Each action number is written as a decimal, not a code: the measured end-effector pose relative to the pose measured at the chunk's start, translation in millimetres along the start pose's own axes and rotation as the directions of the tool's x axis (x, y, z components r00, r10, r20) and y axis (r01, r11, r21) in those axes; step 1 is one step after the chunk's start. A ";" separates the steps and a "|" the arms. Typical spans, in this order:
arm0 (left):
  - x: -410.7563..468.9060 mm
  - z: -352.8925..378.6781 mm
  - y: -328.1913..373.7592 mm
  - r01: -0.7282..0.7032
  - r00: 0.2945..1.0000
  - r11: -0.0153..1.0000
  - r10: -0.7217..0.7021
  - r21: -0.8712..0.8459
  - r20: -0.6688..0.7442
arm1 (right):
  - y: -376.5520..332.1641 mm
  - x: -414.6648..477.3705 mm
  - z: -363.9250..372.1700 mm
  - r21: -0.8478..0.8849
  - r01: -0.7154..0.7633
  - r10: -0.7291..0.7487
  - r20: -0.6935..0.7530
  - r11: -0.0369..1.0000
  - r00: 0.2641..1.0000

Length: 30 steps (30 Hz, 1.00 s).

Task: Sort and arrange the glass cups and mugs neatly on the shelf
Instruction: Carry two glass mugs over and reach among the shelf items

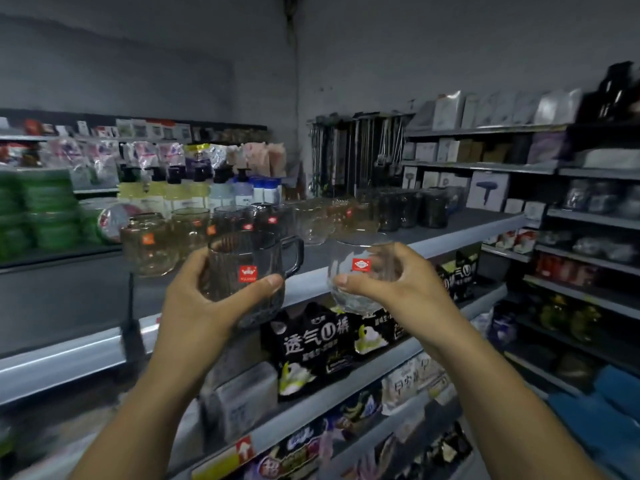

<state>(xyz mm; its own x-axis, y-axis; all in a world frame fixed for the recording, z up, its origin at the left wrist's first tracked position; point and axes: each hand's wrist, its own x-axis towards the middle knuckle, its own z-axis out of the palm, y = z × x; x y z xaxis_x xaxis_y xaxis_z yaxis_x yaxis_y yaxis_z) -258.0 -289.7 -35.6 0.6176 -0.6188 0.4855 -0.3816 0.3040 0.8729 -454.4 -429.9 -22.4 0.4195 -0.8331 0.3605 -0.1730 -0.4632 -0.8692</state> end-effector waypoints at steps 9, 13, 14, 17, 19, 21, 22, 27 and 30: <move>55.5 64.2 -22.3 -0.039 0.987 0.989 0.061 0.145 -0.148 | 42.9 129.1 -11.8 -0.038 0.086 -0.079 0.145 0.996 0.986; 83.2 77.0 -40.4 -0.064 0.976 0.979 0.102 0.194 -0.194 | 51.6 177.3 0.5 -0.037 0.125 -0.115 0.206 0.991 0.972; 90.6 79.2 -44.2 -0.070 0.973 0.975 0.113 0.210 -0.203 | 53.2 187.6 3.5 -0.028 0.127 -0.118 0.215 0.991 0.969; 111.0 87.4 -52.5 -0.066 0.968 0.968 0.120 0.241 -0.219 | 60.0 214.2 13.0 -0.037 0.133 -0.120 0.239 0.990 0.964; 121.5 93.8 -56.3 -0.047 0.968 0.970 0.103 0.238 -0.230 | 65.8 226.4 16.8 -0.041 0.129 -0.115 0.249 0.991 0.962; 128.9 99.6 -61.8 -0.026 0.966 0.972 0.085 0.234 -0.244 | 72.9 235.5 18.8 -0.046 0.135 -0.119 0.254 0.990 0.960; 131.2 101.5 -64.8 -0.019 0.965 0.971 0.080 0.240 -0.248 | 77.1 238.7 19.4 -0.046 0.133 -0.117 0.258 0.990 0.959; 136.4 108.4 -72.3 0.023 0.960 0.965 0.052 0.260 -0.276 | 95.7 248.8 21.3 -0.008 0.095 -0.087 0.308 0.995 0.947; 137.1 110.3 -73.2 0.023 0.951 0.968 0.055 0.249 -0.303 | 101.5 251.1 21.7 0.009 0.115 -0.111 0.345 0.993 0.932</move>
<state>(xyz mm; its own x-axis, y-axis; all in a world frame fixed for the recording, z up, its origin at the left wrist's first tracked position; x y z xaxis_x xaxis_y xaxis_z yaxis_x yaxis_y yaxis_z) -221.2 -476.7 -38.3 0.7751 -0.3521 0.5247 -0.5262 0.0999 0.8445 -347.2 -679.5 -27.4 0.7174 -0.6209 0.3159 -0.1155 -0.5532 -0.8250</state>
